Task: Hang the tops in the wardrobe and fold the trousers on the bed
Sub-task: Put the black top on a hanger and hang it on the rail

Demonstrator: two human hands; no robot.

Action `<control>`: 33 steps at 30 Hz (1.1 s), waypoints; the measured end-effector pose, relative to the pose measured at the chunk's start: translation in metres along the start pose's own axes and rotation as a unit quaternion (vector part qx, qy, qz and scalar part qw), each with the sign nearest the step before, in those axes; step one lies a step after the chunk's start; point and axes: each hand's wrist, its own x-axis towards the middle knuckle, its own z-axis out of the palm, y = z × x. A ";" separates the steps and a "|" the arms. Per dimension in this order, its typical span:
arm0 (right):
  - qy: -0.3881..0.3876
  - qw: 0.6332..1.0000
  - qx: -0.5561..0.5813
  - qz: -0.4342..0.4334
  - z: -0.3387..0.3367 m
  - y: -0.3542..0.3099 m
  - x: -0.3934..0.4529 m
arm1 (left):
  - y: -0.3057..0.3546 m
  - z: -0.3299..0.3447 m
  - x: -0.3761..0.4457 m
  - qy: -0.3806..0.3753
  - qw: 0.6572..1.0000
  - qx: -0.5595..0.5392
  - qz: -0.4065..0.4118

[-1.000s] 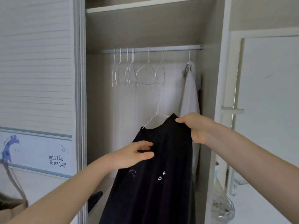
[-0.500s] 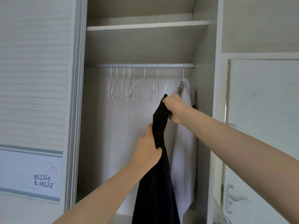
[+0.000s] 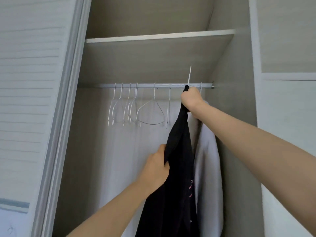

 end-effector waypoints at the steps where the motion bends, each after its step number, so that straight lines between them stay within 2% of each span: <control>1: 0.004 1.000 -0.008 -0.004 0.004 0.002 0.012 | -0.004 0.004 0.013 0.005 1.000 -0.012 -0.001; 12: 0.010 0.998 -0.057 -0.001 0.052 0.052 0.101 | -0.057 0.055 0.093 -0.016 0.998 -0.056 0.008; 23: 0.050 0.986 -0.155 0.030 0.086 0.097 0.098 | -0.089 0.082 0.086 -0.054 0.997 -0.046 0.019; 25: 0.057 0.972 -0.227 -0.005 0.092 0.104 0.083 | -0.093 0.086 0.079 -0.061 0.997 -0.049 0.019; 28: 0.069 0.919 -0.380 -0.077 0.100 0.116 0.054 | -0.095 0.090 0.069 -0.063 0.996 -0.067 0.013; 31: 0.073 0.876 -0.451 -0.155 0.106 0.132 0.024 | -0.094 0.086 0.059 -0.053 0.994 -0.093 0.004; 33: 0.058 0.863 -0.474 -0.165 0.104 0.139 0.005 | -0.095 0.082 0.047 -0.052 0.993 -0.107 -0.002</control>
